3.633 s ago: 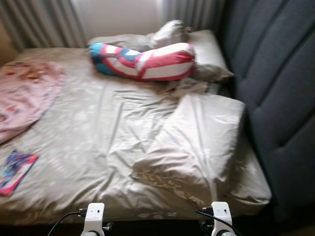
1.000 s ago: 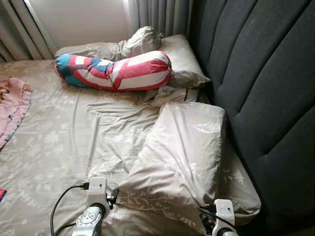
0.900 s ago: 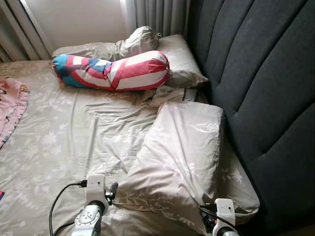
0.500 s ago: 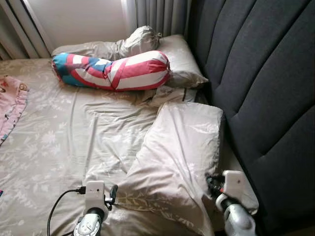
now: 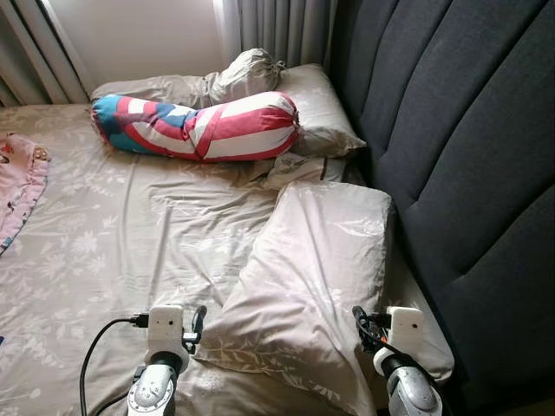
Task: Clean up the room
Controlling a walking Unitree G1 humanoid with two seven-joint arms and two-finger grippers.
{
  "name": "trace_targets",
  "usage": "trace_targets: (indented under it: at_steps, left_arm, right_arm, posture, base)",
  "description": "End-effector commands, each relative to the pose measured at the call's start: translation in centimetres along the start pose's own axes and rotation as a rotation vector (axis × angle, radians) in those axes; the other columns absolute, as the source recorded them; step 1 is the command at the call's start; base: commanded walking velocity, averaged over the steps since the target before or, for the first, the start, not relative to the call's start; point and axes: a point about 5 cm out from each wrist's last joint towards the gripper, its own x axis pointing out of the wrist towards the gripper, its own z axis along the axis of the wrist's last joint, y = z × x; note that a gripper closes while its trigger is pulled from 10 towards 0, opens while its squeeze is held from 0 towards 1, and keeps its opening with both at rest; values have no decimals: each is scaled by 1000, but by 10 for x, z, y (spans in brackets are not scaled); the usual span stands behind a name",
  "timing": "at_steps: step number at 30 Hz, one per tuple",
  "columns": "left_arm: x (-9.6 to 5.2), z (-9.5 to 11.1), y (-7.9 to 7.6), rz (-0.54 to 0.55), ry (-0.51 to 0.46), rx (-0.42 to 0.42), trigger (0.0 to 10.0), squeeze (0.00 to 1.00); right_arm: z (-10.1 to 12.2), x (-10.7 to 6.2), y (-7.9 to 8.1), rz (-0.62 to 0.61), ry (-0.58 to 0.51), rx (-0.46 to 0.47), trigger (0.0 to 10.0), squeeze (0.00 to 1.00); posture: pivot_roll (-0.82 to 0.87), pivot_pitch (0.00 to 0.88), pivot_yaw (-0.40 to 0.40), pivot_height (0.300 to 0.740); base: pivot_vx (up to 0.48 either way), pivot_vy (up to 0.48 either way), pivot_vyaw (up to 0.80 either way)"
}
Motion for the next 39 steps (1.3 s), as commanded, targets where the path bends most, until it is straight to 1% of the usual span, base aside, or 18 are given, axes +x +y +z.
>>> trace_targets:
  at_steps: [1,3,4,6,8,10,15,21,24,26,28,39]
  left_arm:
    - [2,3,-2,-7,-2,3,10000,0]
    - [2,3,-4,-17,0,4,10000,0]
    - [2,2,-4,-22,4,6,10000,0]
    - [2,2,-4,-23,5,5,10000,0]
    - [1,1,-3,-23,8,5,10000,0]
    - [1,1,-3,-22,9,6,10000,0]
    - [2,3,-3,-27,5,9,10000,0]
    - [3,6,-3,-35,-1,9,10000,0]
    - [5,7,-4,-39,-3,7,10000,0]
    - [6,9,-6,-41,-5,5,10000,0]
    - [7,9,-7,-43,-7,2,10000,0]
    - [10,13,-10,-52,-15,-12,10000,0]
  right_arm:
    - [-4,-1,0,-4,39,-18,10000,0]
    - [-7,-1,-1,-10,56,-20,10000,0]
    - [-8,-1,-1,-13,63,-19,10000,0]
    - [-8,-2,0,-14,62,-19,10000,0]
    - [-8,-2,1,-14,62,-15,10000,0]
    - [-8,-2,2,-17,61,-17,10000,0]
    - [-5,1,6,-13,49,-12,10000,0]
    - [-5,2,9,-8,62,-16,10000,0]
    - [-7,3,9,-11,89,-21,10000,0]
    - [-5,3,7,-14,71,-12,10000,0]
    - [-4,3,6,-17,55,-3,10000,0]
    - [-3,5,7,-7,68,-12,10000,0]
  posture:
    - [-104,33,-42,740]
    - [-103,41,-40,736]
    - [-101,46,-37,726]
    - [-101,47,-37,721]
    - [-97,52,-35,704]
    - [-94,57,-35,700]
    - [-88,63,-32,700]
    - [-86,62,-29,700]
    - [-85,63,-29,685]
    - [-86,64,-29,675]
    - [-88,63,-28,675]
    - [-87,62,-31,675]
  base:
    - [0,0,0]
    - [0,0,0]
    - [0,0,0]
    - [0,0,0]
    - [0,0,0]
    - [0,0,0]
    - [0,0,0]
    - [0,0,0]
    - [0,0,0]
    - [0,0,0]
    - [0,0,0]
    - [0,0,0]
